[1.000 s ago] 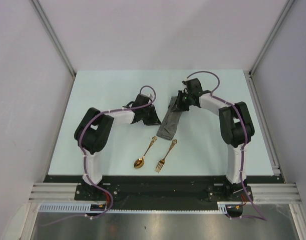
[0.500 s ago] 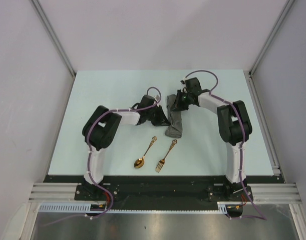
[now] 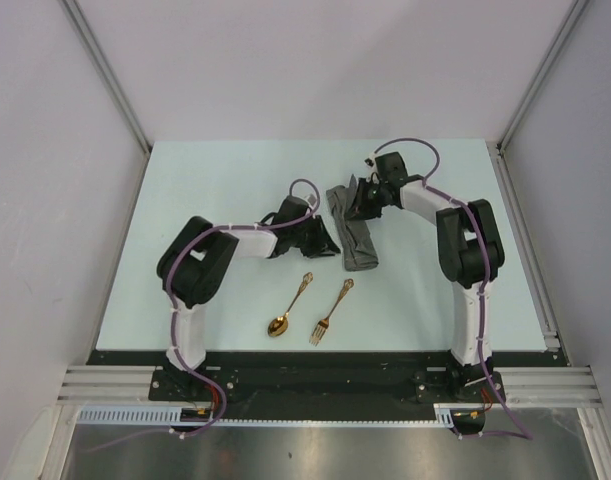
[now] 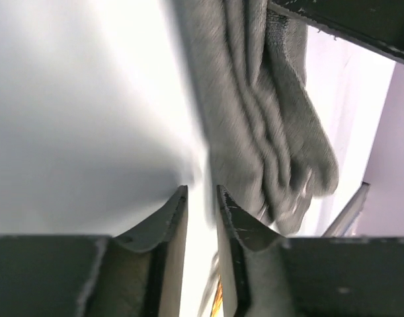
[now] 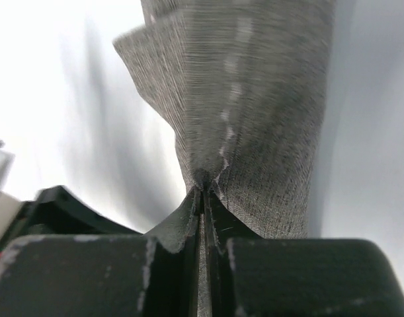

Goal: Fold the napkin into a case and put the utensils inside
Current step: Fold the 2/3-rectangle-folded napkin at the center of the board.

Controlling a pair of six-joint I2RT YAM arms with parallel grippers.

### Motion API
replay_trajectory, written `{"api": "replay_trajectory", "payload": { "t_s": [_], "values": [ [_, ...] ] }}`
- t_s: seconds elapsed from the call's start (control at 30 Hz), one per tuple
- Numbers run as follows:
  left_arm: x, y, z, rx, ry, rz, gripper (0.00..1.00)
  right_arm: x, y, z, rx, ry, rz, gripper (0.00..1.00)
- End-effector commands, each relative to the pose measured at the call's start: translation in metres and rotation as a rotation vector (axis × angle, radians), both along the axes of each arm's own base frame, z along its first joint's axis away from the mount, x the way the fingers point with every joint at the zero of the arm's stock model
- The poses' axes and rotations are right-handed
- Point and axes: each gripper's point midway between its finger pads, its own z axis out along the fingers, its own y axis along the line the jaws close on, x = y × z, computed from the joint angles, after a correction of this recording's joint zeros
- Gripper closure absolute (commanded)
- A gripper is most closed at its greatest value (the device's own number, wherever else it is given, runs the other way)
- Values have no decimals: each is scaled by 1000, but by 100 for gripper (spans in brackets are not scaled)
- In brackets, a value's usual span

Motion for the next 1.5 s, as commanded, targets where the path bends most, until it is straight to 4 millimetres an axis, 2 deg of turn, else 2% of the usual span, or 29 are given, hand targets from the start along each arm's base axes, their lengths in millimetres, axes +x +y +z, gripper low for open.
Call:
{"api": "replay_trajectory", "payload": {
  "t_s": [0.0,0.07,0.1,0.13,0.17,0.23,0.27,0.37,0.47,0.5,0.57,0.63,0.77,0.9,0.93,0.97,1.0,1.07,1.2,1.37,1.43,1.47],
  "values": [
    [21,29,41,1,-149,94,69,-16,7,27,70,-27,37,93],
    [32,33,51,-17,-173,100,68,-21,9,26,95,-20,37,93],
    [42,28,63,-43,-200,87,67,-24,9,25,103,-20,40,93],
    [42,21,70,-85,-199,47,67,-26,11,24,119,-11,43,93],
    [52,15,75,-104,-206,34,68,-25,12,25,129,-17,47,93],
    [56,8,81,-138,-207,17,68,-29,16,25,159,-6,56,93],
    [59,7,78,-145,-205,16,68,-27,17,28,173,-21,60,93],
    [76,-2,98,-201,-255,4,64,-27,20,24,186,-12,63,93],
    [87,-4,86,-193,-222,-7,63,-27,21,22,195,-2,63,93],
    [93,-2,75,-167,-179,-1,64,-25,20,20,186,-6,54,93],
    [99,7,68,-141,-150,32,64,-22,16,25,177,-22,40,92],
    [103,10,76,-149,-191,48,62,-19,13,27,171,-31,31,90],
    [110,21,78,-141,-210,65,56,-18,11,26,152,-21,44,89],
    [123,32,72,-131,-181,107,44,-19,12,26,155,-18,50,89],
    [125,30,71,-128,-174,98,44,-19,12,26,154,-18,51,89],
    [129,31,56,-106,-143,98,46,-20,12,25,153,-17,50,89],
    [135,29,63,-101,-148,93,47,-19,11,26,152,-18,47,89],
    [141,28,61,-102,-141,90,51,-19,11,27,152,-20,49,89],
    [149,25,52,-85,-116,105,45,-18,11,27,148,-27,50,88],
    [155,22,51,-86,-118,93,44,-19,11,27,149,-21,49,89],
    [158,20,53,-96,-133,92,46,-19,10,27,145,-21,49,89],
    [159,19,55,-107,-140,94,54,-20,11,28,145,-22,51,88]
  ]
}}
